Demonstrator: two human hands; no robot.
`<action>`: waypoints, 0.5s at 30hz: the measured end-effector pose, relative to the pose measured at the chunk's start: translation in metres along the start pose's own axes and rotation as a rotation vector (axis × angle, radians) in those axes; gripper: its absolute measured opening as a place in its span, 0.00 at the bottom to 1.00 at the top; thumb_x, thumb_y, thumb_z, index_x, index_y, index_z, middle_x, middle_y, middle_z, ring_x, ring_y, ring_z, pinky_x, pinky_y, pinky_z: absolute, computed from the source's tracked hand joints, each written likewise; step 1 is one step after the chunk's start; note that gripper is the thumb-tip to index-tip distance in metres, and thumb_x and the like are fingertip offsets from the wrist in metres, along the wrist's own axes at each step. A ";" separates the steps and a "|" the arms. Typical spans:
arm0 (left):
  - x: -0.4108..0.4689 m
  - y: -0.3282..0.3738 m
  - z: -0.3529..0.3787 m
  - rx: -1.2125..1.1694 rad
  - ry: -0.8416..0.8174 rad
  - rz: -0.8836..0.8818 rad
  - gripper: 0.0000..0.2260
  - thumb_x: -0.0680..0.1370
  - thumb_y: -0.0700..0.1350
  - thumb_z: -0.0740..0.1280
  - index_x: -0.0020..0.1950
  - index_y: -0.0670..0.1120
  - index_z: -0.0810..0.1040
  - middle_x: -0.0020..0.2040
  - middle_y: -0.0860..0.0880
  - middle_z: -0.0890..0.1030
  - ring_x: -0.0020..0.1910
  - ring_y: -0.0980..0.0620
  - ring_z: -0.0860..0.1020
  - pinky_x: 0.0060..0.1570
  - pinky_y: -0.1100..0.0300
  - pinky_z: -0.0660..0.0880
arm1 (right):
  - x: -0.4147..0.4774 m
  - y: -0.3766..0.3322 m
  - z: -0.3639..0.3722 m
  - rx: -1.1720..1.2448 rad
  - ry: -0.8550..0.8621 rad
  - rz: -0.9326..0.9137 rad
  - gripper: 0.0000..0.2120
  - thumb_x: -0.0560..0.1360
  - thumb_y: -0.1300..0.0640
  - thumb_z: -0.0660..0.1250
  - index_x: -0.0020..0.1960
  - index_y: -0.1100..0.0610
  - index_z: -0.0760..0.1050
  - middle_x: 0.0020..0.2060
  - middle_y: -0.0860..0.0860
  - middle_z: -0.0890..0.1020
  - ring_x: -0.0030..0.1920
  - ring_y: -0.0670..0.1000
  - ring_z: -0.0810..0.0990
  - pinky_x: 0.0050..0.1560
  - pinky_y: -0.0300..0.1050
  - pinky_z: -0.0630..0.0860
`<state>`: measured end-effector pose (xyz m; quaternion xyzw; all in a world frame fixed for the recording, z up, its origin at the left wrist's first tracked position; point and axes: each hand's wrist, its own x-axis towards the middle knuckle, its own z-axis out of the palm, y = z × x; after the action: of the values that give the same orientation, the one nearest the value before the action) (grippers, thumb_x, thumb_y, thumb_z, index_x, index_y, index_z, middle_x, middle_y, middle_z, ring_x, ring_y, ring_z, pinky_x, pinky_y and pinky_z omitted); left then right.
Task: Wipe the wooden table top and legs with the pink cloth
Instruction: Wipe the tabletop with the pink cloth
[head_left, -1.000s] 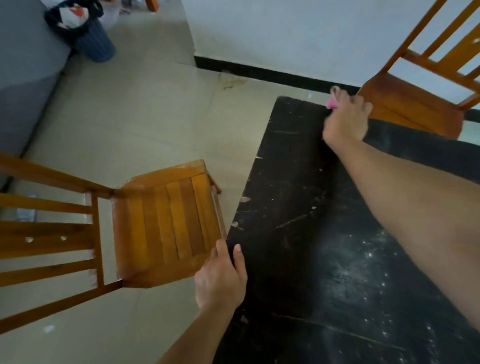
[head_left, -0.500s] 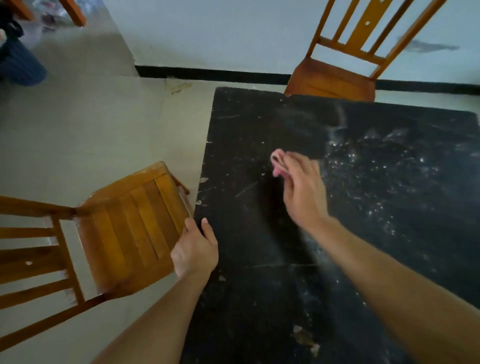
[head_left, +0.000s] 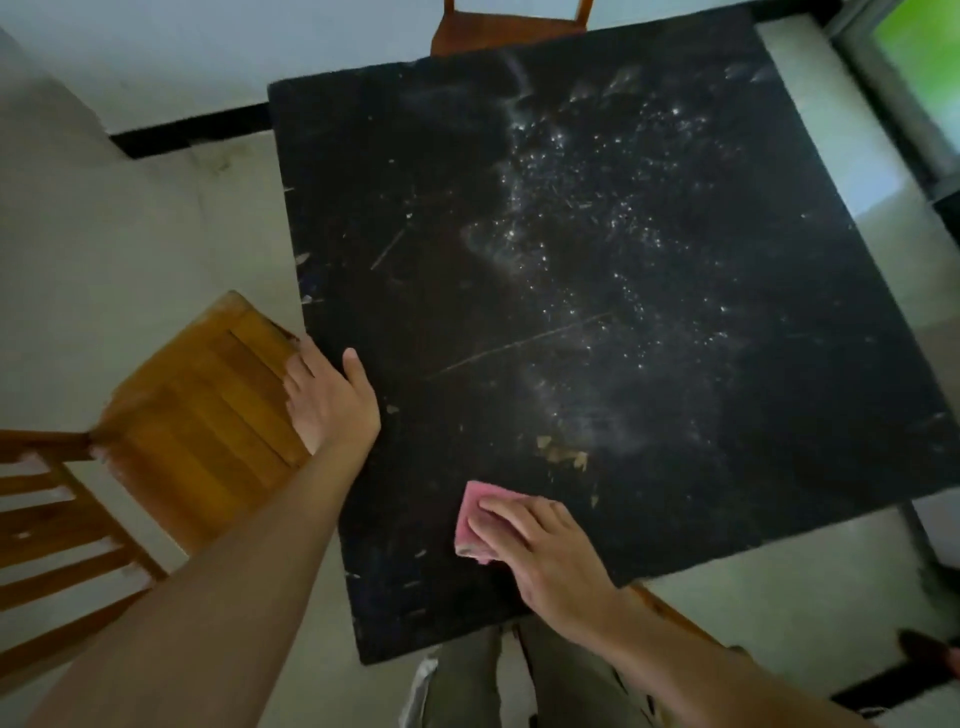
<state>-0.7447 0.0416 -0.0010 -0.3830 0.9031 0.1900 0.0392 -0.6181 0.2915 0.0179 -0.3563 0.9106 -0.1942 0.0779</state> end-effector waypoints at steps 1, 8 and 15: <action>-0.011 -0.003 -0.001 0.030 -0.005 0.043 0.26 0.82 0.54 0.53 0.77 0.44 0.54 0.76 0.42 0.59 0.74 0.42 0.59 0.71 0.46 0.59 | -0.003 0.013 -0.002 -0.001 0.011 0.007 0.21 0.74 0.57 0.65 0.66 0.52 0.72 0.65 0.48 0.70 0.57 0.51 0.73 0.55 0.47 0.76; -0.051 -0.016 -0.005 0.222 -0.034 0.211 0.25 0.82 0.54 0.54 0.77 0.44 0.57 0.78 0.42 0.53 0.77 0.42 0.53 0.73 0.46 0.55 | 0.070 0.144 -0.086 -0.030 0.276 0.556 0.13 0.79 0.66 0.60 0.50 0.52 0.80 0.62 0.50 0.77 0.62 0.56 0.70 0.63 0.46 0.67; -0.061 -0.006 -0.005 0.252 -0.058 0.264 0.24 0.83 0.53 0.54 0.76 0.44 0.60 0.78 0.42 0.55 0.77 0.42 0.52 0.75 0.47 0.53 | -0.018 0.001 -0.014 0.088 0.177 0.181 0.25 0.71 0.67 0.69 0.65 0.53 0.75 0.64 0.50 0.75 0.58 0.51 0.73 0.57 0.46 0.74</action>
<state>-0.6973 0.0769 0.0151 -0.2476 0.9607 0.0898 0.0875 -0.6097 0.3086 0.0298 -0.2504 0.9330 -0.2568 0.0299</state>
